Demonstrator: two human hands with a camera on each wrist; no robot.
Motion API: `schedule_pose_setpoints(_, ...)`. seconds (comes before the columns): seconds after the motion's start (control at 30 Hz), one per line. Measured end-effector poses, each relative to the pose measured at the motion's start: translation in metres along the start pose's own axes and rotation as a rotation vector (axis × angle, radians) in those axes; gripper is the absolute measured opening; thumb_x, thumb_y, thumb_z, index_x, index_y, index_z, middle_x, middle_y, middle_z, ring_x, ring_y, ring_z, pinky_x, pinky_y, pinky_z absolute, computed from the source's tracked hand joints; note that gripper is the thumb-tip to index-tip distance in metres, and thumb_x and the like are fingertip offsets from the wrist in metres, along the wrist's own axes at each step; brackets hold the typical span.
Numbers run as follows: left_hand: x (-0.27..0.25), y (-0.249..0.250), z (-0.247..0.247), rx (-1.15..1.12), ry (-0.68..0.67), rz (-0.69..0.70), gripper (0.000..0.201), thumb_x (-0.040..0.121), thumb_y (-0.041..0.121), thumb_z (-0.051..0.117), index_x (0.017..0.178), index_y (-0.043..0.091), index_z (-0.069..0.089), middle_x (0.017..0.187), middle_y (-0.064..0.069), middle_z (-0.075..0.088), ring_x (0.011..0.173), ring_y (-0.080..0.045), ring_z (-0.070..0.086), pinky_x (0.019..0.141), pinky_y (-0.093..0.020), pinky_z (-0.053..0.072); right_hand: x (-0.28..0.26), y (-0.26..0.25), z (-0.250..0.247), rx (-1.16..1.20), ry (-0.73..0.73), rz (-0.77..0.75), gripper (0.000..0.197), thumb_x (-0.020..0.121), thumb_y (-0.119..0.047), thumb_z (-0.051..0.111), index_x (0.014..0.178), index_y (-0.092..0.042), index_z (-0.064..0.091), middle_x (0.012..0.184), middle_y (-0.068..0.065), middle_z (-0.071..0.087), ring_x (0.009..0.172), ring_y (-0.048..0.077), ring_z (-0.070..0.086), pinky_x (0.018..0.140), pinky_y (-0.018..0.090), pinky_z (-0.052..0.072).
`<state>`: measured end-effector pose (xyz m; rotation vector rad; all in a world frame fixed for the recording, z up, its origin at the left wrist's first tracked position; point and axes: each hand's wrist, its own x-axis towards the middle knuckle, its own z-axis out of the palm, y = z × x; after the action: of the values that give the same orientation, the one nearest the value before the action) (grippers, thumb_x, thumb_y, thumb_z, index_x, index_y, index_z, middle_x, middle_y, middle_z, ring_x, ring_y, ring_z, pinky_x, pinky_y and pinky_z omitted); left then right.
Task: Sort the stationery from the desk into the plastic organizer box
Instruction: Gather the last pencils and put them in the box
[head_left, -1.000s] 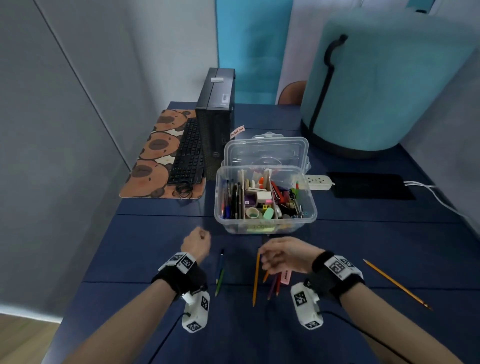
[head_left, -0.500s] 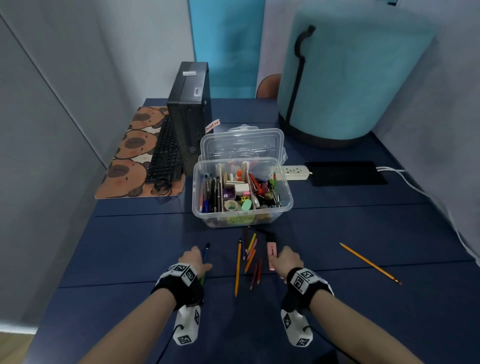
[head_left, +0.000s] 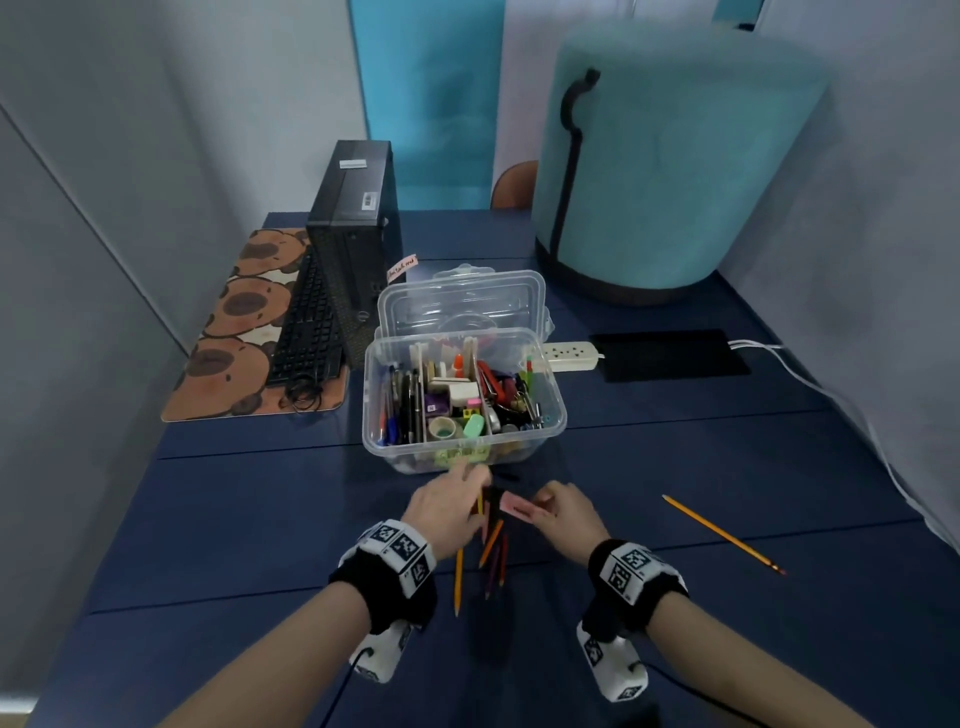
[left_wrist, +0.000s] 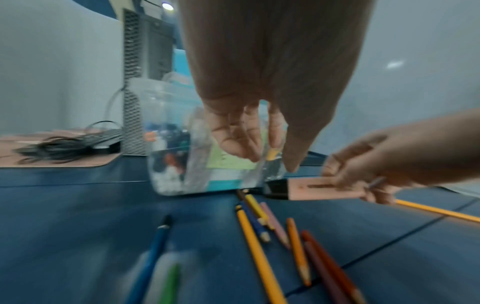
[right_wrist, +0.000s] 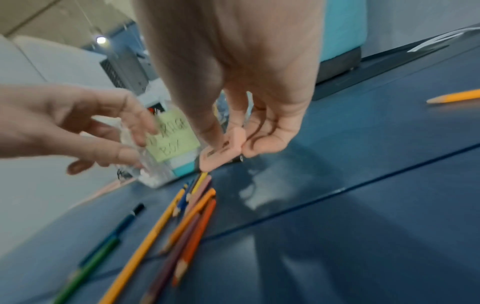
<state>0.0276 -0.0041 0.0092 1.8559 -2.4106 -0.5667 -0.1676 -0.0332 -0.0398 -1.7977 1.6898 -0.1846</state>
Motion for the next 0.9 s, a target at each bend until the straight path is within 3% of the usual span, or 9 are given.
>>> schedule_pose_setpoints(0.1,0.014,0.019,0.003,0.043,-0.064,0.148,0.056,0.089,0.031,0.058,0.138,0.024,0.033,0.132,-0.001,0.036,0.110,-0.025,0.053,0.083,-0.042,0.048,-0.001,-0.009,-0.021,0.228,-0.099,-0.115,0.021,0.089,-0.027,0.063,0.105,-0.013,0.066,0.094,0.001,0.063,0.083,0.014,0.060,0.066,0.024,0.044)
schedule_pose_setpoints(0.2,0.021,0.021,-0.004,0.092,-0.002,0.195,0.039,0.092,0.030,0.053,0.127,0.017,0.042,0.120,-0.003,0.048,0.107,-0.024,0.055,0.085,-0.039,0.048,-0.006,-0.021,-0.044,0.456,-0.155,-0.146,0.019,0.089,-0.020,0.066,0.104,-0.008,0.068,0.078,-0.005,0.064,0.057,0.000,0.055,0.050,0.019,0.043)
schedule_pose_setpoints(0.33,0.017,0.005,-0.035,0.099,0.177,0.242,0.026,0.099,0.032,0.040,0.117,0.015,0.049,0.109,0.001,0.054,0.084,-0.010,0.053,0.073,-0.022,0.050,-0.003,-0.034,-0.058,0.925,-0.160,-0.068,0.028,0.093,-0.027,0.061,0.105,-0.003,0.067,0.078,0.004,0.063,0.060,0.012,0.052,0.055,0.025,0.046)
schedule_pose_setpoints(0.43,0.011,-0.018,-0.074,-0.090,0.390,0.074,0.024,0.098,0.031,0.044,0.114,0.016,0.053,0.098,0.007,0.052,0.068,-0.003,0.047,0.056,-0.014,0.038,0.004,-0.037,-0.057,0.988,-0.067,0.059,0.028,0.096,-0.031,0.055,0.093,-0.006,0.066,0.068,0.003,0.056,0.056,0.015,0.052,0.051,0.026,0.046)
schedule_pose_setpoints(0.5,0.013,-0.039,-0.092,-0.224,0.566,-0.113,0.021,0.096,0.032,0.050,0.107,0.015,0.056,0.091,0.004,0.057,0.066,-0.008,0.051,0.055,-0.014,0.036,0.006,-0.034,-0.048,0.857,-0.064,0.119,0.025,0.097,-0.027,0.053,0.088,-0.007,0.064,0.069,0.004,0.053,0.056,0.016,0.051,0.052,0.027,0.045)
schedule_pose_setpoints(0.57,0.022,-0.060,-0.101,-0.269,0.619,-0.299,0.024,0.093,0.036,0.055,0.107,0.016,0.060,0.088,0.000,0.064,0.073,-0.018,0.060,0.062,-0.027,0.047,0.008,-0.027,-0.034,0.744,-0.089,0.189,0.018,0.096,-0.020,0.052,0.088,-0.007,0.062,0.071,0.005,0.053,0.057,0.017,0.051,0.053,0.027,0.045)
schedule_pose_setpoints(0.7,0.050,-0.075,-0.107,-0.190,0.355,-0.493,0.032,0.089,0.044,0.056,0.104,0.017,0.063,0.094,-0.007,0.069,0.082,-0.027,0.066,0.074,-0.035,0.054,0.008,-0.018,-0.013,0.685,-0.149,0.300,0.014,0.096,-0.014,0.048,0.087,-0.008,0.058,0.068,0.006,0.050,0.055,0.019,0.049,0.052,0.025,0.043)
schedule_pose_setpoints(0.83,0.075,-0.063,-0.112,-0.116,0.190,-0.510,0.035,0.089,0.033,0.058,0.111,0.006,0.062,0.118,-0.016,0.060,0.101,-0.033,0.063,0.085,-0.036,0.052,0.006,-0.015,-0.007,0.647,-0.207,0.309,0.016,0.097,-0.013,0.045,0.090,-0.007,0.058,0.070,0.007,0.051,0.056,0.019,0.050,0.053,0.026,0.044)
schedule_pose_setpoints(0.9,0.083,-0.060,-0.114,-0.027,0.145,-0.489,0.032,0.092,0.025,0.056,0.113,0.000,0.060,0.118,-0.017,0.060,0.107,-0.033,0.060,0.086,-0.034,0.048,0.008,-0.014,-0.008,0.631,-0.215,0.294,0.017,0.097,-0.014,0.045,0.091,-0.007,0.058,0.073,0.007,0.052,0.058,0.019,0.052,0.054,0.026,0.046)
